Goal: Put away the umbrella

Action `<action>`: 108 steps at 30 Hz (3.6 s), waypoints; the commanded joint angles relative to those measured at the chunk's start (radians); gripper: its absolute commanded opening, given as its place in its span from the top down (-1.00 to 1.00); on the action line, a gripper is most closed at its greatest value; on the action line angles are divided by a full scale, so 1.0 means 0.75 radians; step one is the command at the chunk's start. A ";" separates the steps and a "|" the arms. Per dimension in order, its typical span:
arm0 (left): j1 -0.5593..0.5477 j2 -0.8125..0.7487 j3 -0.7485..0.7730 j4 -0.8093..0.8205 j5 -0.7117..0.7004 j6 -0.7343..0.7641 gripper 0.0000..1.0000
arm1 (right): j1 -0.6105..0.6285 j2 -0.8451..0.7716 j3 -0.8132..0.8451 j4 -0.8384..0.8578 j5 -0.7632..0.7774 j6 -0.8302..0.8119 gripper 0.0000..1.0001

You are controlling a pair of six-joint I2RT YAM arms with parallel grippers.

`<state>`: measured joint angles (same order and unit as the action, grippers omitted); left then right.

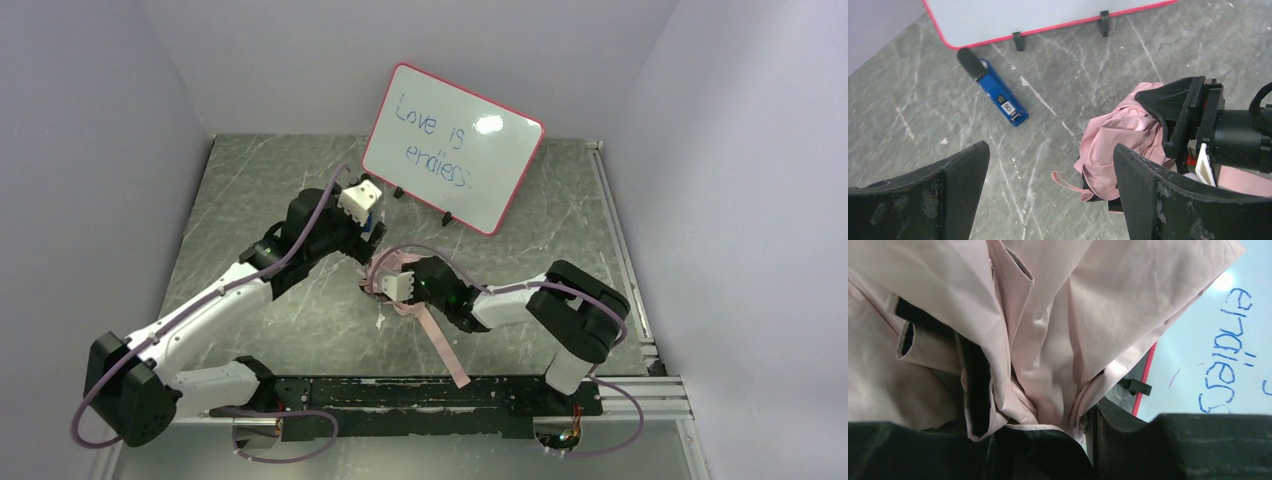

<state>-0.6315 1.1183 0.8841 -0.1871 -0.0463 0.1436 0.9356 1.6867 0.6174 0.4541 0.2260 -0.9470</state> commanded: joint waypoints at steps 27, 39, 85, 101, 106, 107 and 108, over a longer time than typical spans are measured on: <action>0.014 0.578 0.364 -0.467 0.715 0.559 -0.89 | 0.334 0.160 -0.241 -0.048 0.280 -0.076 0.69; 0.014 0.754 0.403 -0.557 0.780 0.652 -0.90 | 0.358 0.155 -0.259 -0.031 0.294 -0.062 0.68; -0.027 1.041 0.343 -0.480 0.568 0.535 0.91 | 0.384 -0.289 -0.277 -0.065 0.317 0.090 -0.16; -0.090 0.976 0.273 -0.312 0.343 0.504 0.91 | 0.411 -1.196 -0.419 -0.117 0.312 0.840 -0.28; -0.145 0.910 0.203 -0.226 0.252 0.493 0.90 | 0.407 -1.402 -0.385 -0.252 0.591 1.185 -0.23; -0.160 0.895 0.184 -0.207 0.220 0.490 0.90 | 0.405 -1.419 -0.367 -0.295 0.641 1.246 -0.22; -0.180 0.880 0.166 -0.185 0.196 0.484 0.90 | 0.398 -1.431 -0.348 -0.338 0.682 1.314 -0.21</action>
<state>-0.7349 1.7695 1.0748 -0.4320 0.3393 0.5034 1.2392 0.6613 0.3164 0.3096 0.5587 -0.2337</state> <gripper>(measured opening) 0.334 0.614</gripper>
